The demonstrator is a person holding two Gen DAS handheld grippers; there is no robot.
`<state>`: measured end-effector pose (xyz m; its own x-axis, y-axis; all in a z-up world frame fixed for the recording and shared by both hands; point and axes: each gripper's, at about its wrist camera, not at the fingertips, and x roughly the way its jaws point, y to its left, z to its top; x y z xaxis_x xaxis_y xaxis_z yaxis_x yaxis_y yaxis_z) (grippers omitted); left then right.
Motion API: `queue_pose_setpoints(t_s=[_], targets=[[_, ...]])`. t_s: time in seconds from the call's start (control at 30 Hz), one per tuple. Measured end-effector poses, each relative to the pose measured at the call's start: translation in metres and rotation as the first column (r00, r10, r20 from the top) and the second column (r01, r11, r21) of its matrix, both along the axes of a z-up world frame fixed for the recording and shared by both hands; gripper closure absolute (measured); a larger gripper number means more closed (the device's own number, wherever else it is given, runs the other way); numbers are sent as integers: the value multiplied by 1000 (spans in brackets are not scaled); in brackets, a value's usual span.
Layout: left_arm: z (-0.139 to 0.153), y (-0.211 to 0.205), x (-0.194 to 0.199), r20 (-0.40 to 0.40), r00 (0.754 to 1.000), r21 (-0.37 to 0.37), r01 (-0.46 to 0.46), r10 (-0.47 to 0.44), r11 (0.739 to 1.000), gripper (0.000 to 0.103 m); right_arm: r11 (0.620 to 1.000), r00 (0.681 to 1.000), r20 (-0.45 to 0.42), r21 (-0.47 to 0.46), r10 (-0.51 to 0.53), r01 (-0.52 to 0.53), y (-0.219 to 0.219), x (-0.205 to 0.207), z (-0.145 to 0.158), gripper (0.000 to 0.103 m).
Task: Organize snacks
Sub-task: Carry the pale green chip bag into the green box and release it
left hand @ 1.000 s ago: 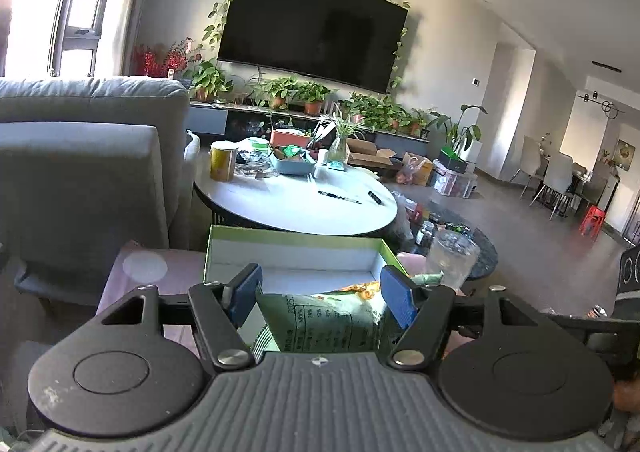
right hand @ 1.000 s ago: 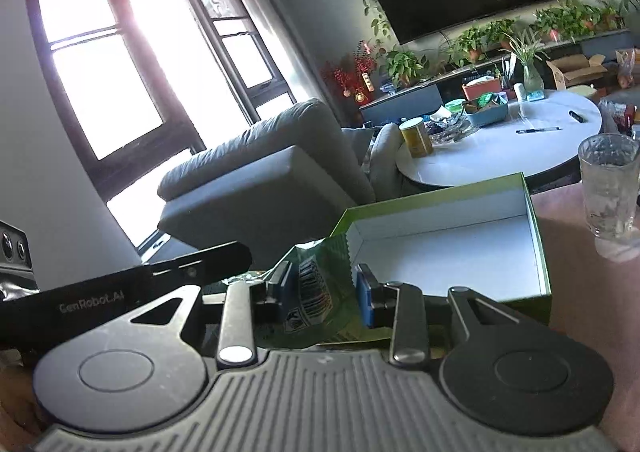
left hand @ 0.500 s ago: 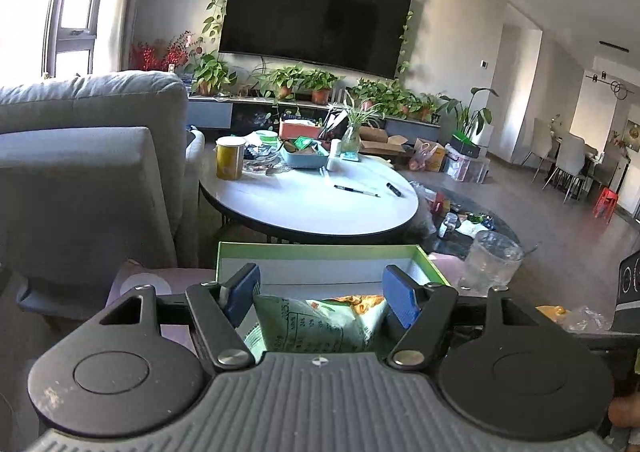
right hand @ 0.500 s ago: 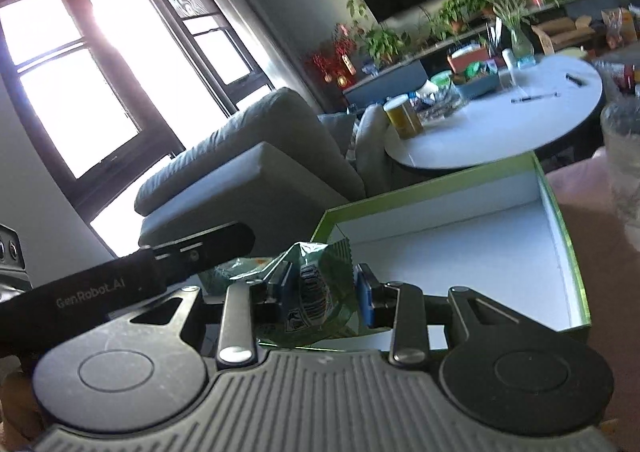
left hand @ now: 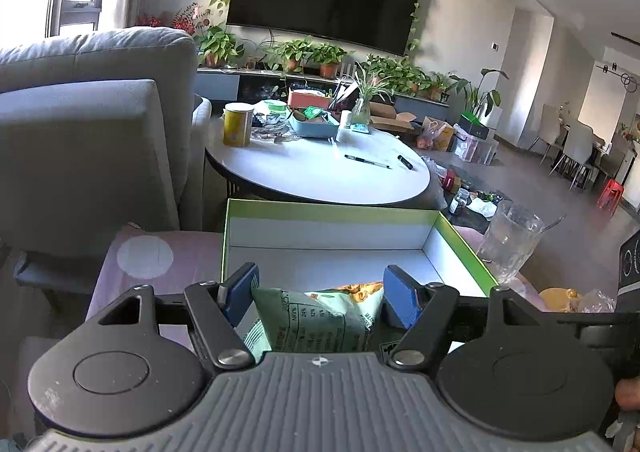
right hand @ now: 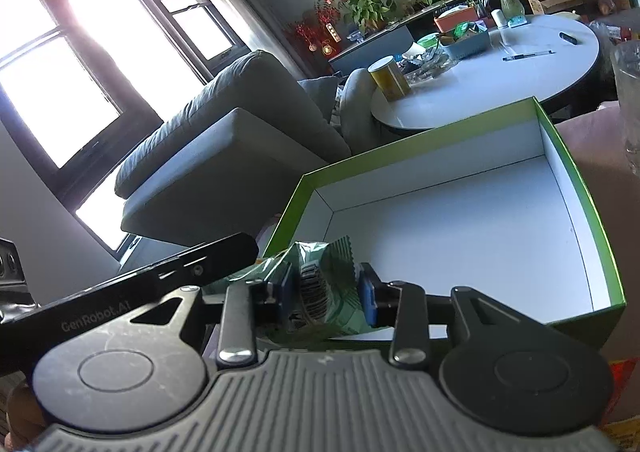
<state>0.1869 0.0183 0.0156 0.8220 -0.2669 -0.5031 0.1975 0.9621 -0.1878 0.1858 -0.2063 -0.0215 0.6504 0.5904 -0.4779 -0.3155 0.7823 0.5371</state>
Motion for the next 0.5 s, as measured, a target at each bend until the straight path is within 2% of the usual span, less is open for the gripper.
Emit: queue_pose_setpoints(t_s=[0.2,0.33,0.5], targets=[[-3,3,-2,-13,1000,-9,-28,28,1000,30,1000,1000,-7,-2,-12,12,0,2,1,23],[-2,10,-7,-4,999,-45,-42,42,998,22,999,998,29,-19,-50,51,0,-4,4,22],[5,9,-14,23,998,-23,-54,55,998,22,996,995,66,-34,-74,77,-4,-10,10,22]])
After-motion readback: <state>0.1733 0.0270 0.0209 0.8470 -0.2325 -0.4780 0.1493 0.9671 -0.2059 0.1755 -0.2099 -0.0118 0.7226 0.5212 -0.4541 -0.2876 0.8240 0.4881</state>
